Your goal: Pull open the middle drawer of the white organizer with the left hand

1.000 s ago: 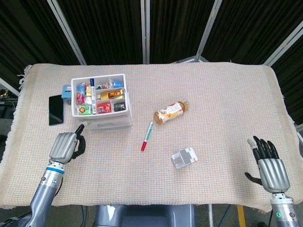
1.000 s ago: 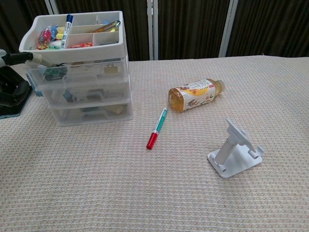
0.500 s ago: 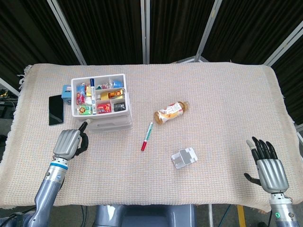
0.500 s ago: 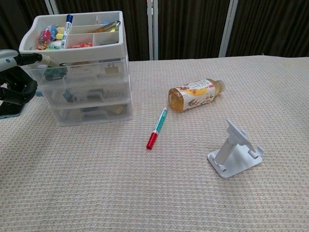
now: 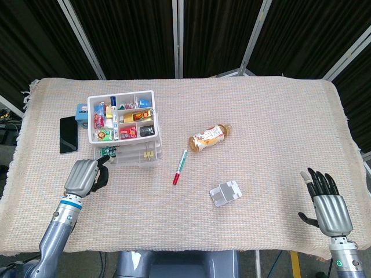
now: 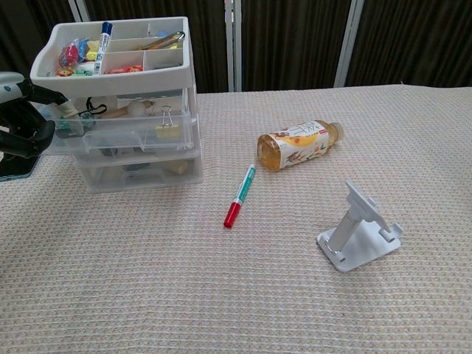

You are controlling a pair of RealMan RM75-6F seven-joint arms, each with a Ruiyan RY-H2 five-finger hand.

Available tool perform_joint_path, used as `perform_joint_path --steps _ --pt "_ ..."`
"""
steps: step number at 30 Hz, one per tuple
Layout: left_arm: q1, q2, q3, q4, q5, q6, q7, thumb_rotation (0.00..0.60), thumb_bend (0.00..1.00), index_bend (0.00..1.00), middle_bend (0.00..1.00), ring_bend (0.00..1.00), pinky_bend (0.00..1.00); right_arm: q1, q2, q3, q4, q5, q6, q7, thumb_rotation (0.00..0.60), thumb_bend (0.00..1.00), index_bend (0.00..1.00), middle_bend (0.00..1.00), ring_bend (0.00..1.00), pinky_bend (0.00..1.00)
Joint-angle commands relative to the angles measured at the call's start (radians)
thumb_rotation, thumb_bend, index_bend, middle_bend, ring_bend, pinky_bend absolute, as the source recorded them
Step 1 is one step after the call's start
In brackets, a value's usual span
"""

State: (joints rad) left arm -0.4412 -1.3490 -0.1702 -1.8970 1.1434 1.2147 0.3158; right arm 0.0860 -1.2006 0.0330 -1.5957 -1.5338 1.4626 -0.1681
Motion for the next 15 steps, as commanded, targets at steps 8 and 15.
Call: perform_joint_path --steps 8,15 --pt "0.015 0.027 0.031 -0.027 0.063 0.017 -0.028 0.600 0.77 0.74 0.80 0.83 0.68 0.000 -0.002 -0.003 -0.002 -0.002 -0.001 -0.005 0.600 0.01 0.06 0.00 0.00 0.00" --pt "0.021 0.037 0.049 -0.028 0.083 0.017 -0.036 0.600 0.78 0.70 0.80 0.83 0.68 -0.001 0.000 -0.002 -0.004 -0.002 0.000 0.000 0.600 0.01 0.06 0.00 0.00 0.00"
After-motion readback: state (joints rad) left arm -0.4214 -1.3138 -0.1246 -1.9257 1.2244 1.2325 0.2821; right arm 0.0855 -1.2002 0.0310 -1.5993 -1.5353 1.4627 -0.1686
